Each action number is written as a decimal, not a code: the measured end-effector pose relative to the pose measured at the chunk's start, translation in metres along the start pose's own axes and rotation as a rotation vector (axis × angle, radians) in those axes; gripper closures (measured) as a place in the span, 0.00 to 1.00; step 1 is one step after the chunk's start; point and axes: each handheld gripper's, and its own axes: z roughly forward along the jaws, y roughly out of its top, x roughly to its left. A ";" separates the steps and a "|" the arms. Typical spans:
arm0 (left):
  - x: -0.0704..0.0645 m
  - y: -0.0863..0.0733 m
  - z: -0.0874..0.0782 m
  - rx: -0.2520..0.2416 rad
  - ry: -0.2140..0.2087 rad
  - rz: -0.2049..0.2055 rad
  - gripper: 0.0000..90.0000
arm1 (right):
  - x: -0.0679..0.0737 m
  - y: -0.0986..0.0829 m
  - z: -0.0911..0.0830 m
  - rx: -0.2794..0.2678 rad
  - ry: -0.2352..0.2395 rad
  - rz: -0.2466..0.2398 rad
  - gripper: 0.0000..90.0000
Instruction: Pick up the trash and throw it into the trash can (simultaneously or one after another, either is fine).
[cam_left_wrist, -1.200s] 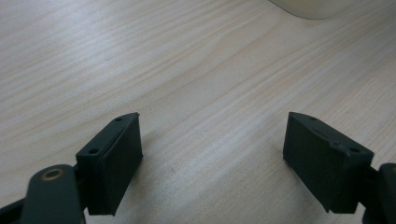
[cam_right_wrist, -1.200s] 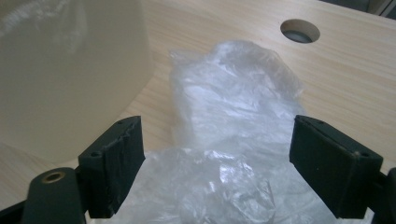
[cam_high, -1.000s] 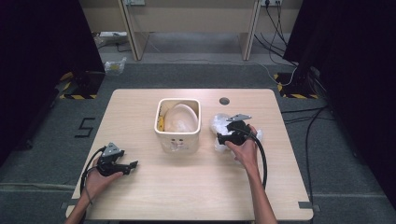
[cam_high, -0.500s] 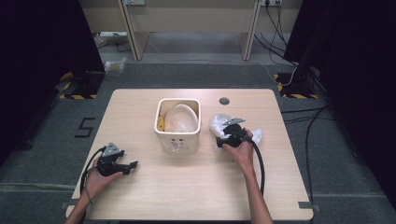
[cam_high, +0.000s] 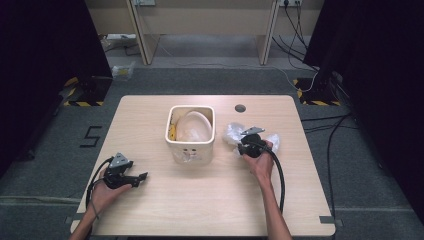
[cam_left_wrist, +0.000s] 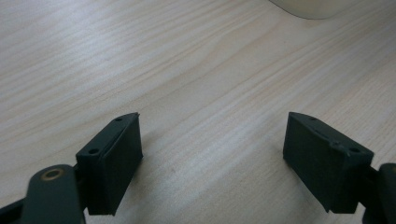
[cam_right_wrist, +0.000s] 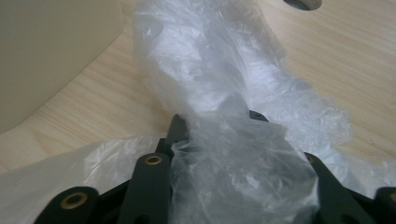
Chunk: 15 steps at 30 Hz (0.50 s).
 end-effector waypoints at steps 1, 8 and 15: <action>0.000 0.000 0.000 0.000 0.000 0.000 0.21 | -0.001 0.000 -0.002 -0.011 0.003 0.005 0.75; 0.000 0.000 0.000 0.000 0.000 -0.001 0.21 | -0.008 0.003 -0.022 -0.093 0.024 0.041 0.79; 0.000 0.000 0.000 0.000 0.000 0.000 0.21 | -0.013 0.011 -0.048 -0.156 0.026 0.047 0.79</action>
